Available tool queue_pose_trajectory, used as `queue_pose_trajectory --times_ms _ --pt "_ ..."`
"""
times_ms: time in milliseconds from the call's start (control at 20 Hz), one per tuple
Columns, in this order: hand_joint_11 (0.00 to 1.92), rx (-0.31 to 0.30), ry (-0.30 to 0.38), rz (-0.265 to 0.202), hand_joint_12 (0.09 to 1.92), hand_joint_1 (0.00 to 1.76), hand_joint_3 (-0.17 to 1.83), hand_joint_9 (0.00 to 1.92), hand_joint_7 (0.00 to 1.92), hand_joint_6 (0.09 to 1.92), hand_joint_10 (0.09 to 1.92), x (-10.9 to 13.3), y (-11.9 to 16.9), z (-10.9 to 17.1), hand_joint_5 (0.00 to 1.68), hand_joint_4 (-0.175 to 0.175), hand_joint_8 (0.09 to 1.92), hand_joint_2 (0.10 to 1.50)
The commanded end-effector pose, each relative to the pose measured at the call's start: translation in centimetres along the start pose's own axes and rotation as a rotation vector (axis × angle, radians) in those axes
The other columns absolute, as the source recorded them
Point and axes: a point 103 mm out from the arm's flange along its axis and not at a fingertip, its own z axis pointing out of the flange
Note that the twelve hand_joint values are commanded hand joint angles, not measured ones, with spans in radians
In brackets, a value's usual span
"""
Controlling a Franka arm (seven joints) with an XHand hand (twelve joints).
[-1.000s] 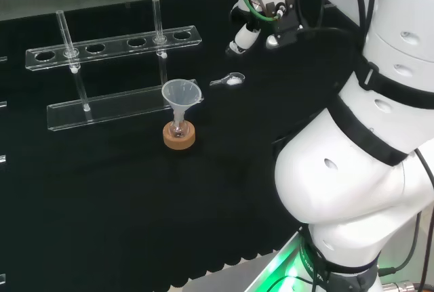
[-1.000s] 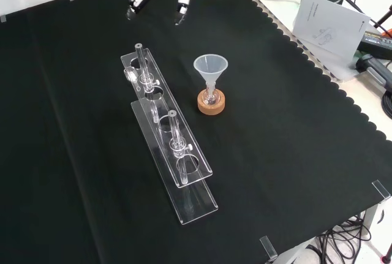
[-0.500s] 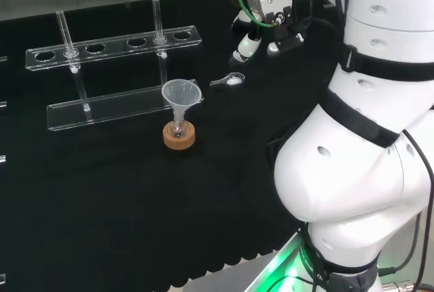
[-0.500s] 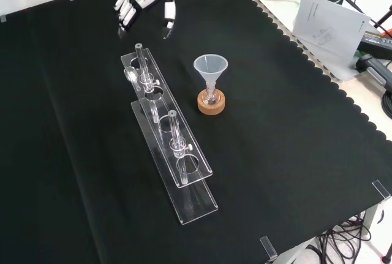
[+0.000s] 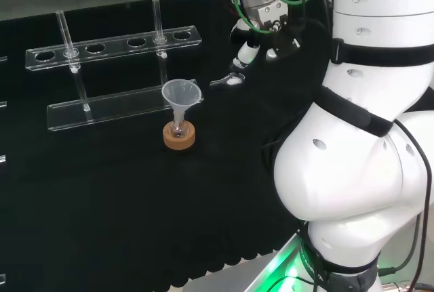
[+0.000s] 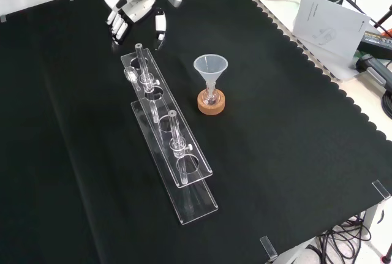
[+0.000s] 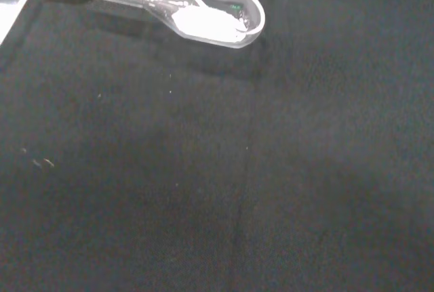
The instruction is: Pick up the weighing funnel.
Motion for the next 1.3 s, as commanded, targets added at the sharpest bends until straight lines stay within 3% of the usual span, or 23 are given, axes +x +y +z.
queue_pose_trajectory --times_ms 50,900,1300 --pt "0.35 0.012 -0.011 -0.018 1.33 0.76 0.41 0.56 0.36 0.09 0.58 0.1 1.9 1.2 0.58 -0.024 0.66 0.66" --pt "0.39 0.043 0.008 -0.040 1.32 0.83 0.44 0.61 0.38 0.09 0.57 -0.3 4.9 4.9 0.62 -0.016 0.66 0.63" --pt "0.40 0.030 -0.004 -0.037 1.31 0.84 0.50 0.64 0.39 0.09 0.54 -0.2 5.5 5.5 0.63 -0.016 0.65 0.60"
